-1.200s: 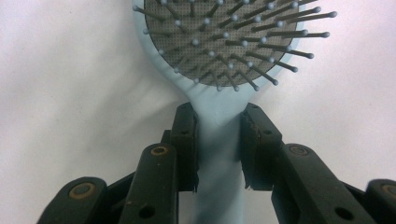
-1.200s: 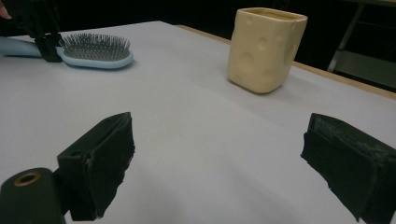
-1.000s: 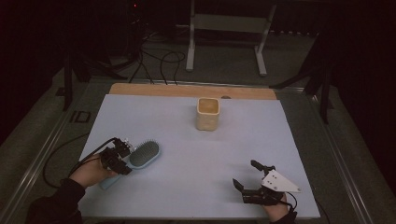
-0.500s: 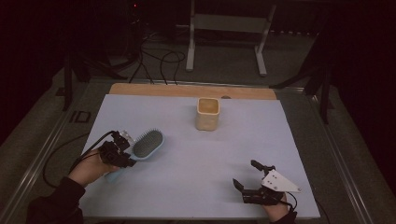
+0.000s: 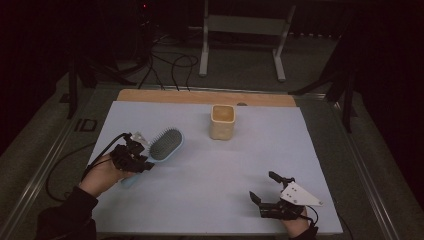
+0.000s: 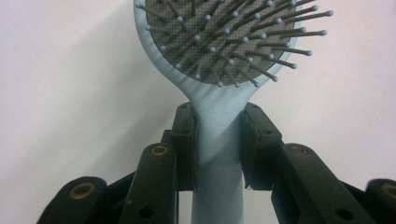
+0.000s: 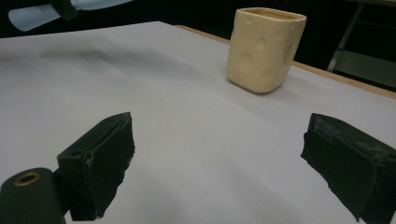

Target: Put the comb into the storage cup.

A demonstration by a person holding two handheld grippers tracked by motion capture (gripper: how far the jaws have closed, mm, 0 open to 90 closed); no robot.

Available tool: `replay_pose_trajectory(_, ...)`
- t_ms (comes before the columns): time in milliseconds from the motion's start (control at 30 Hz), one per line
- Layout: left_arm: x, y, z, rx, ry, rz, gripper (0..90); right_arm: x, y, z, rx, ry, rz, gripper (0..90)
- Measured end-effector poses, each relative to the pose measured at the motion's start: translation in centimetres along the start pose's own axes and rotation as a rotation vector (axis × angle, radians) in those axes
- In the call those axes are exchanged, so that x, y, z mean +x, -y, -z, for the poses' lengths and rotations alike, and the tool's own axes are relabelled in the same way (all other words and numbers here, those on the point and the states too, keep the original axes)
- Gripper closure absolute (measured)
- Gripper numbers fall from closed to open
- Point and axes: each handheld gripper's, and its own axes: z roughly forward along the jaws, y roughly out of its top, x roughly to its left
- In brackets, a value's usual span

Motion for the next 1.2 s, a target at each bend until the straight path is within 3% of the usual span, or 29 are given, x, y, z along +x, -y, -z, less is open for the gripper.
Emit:
replay_pose_trajectory(433, -0.8, -2.1, 0.6, -0.087, -0.006, -0.019, 70.1, 0.0, 0.0, 0.0, 0.000, 0.000, 0.001, 8.8)
replay_pose_trajectory(1200, -1.5, -6.0, 0.9, -0.252, -0.050, -0.003, 70.2, 0.0, 0.0, 0.0, -0.004, -0.004, -0.001, 8.8)
